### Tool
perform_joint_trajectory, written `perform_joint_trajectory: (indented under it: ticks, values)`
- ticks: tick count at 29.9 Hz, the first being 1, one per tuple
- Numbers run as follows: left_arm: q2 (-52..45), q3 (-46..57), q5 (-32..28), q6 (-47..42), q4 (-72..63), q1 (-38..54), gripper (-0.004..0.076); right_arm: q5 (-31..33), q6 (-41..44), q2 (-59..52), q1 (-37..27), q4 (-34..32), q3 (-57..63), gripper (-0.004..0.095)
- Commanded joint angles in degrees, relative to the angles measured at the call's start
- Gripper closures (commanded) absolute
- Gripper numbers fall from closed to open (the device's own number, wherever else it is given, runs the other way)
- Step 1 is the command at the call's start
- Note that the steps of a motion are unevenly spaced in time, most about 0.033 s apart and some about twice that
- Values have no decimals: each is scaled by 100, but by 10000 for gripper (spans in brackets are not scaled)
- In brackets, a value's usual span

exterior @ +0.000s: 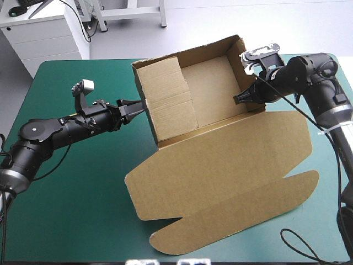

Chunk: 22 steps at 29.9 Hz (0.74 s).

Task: Fold the box

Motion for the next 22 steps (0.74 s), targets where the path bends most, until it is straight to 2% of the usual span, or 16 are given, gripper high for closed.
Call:
perform_joint_trajectory:
  ticks: [1,8,14,22]
  values:
    - [-175,-184,195,-39,-632,-30,263,-252,23,-224,-4,174,-170,920]
    - [-175,-184,293,-39,-686,-30,263,-214,23,-224,-4,174,-170,920]
    - [-175,-184,646,-39,-932,-30,263,-168,23,-224,-4,83,-170,920]
    - [-105,-173,505,197,-924,-30,263,-166,23,-224,-4,53,-170,920]
